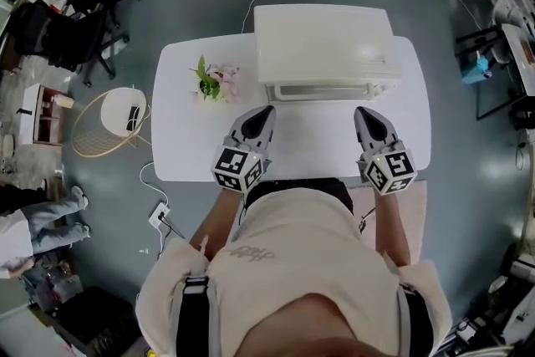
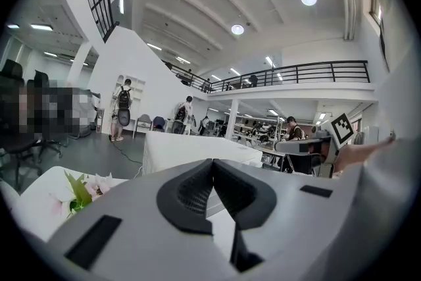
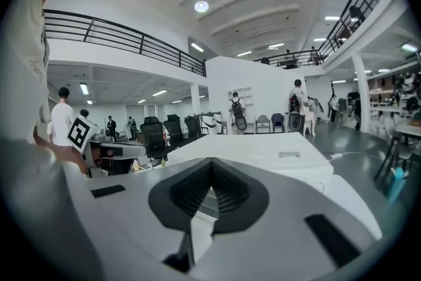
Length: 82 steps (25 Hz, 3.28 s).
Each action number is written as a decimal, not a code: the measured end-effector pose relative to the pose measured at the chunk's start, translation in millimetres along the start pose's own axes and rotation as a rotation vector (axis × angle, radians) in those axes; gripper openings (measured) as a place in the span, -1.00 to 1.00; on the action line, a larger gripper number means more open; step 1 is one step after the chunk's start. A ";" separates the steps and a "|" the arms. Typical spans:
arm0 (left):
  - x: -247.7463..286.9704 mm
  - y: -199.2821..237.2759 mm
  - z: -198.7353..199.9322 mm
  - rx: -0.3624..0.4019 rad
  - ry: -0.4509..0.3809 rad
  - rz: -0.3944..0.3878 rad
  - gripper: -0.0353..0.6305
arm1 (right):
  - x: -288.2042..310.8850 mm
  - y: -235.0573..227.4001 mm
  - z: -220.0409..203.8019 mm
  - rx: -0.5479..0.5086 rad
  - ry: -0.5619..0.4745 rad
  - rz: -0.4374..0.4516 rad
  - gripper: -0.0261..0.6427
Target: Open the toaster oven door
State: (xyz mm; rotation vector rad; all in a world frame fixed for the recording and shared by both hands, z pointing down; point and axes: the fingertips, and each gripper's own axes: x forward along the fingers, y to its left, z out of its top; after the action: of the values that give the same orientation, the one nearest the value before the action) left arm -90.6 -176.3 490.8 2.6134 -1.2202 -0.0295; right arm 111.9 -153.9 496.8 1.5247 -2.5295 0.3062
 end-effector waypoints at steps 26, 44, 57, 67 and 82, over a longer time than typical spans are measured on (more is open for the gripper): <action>32.0 23.4 -5.1 -0.065 0.046 0.128 -0.83 | 78.5 -57.3 -53.2 -0.013 0.326 -0.016 -0.90; 21.7 20.1 -5.3 -0.066 0.037 0.103 -0.83 | 69.6 -51.3 -67.6 0.040 0.432 0.002 -0.90; 14.4 9.7 -16.1 -0.061 0.062 0.075 -0.83 | 45.4 -38.0 -89.3 0.100 0.447 -0.001 -0.90; 17.0 -1.6 -18.4 -0.047 0.087 0.044 -0.83 | 28.0 -28.2 -115.9 0.133 0.479 0.012 -0.90; 18.1 -17.9 -21.8 -0.027 0.111 0.037 -0.83 | 10.2 -17.2 -144.1 0.163 0.533 0.061 -0.90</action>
State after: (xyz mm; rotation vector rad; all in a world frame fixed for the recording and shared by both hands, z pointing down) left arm -62.6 -174.1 509.2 2.5324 -1.2202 0.1037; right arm 128.3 -132.6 639.7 1.2068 -2.1649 0.8230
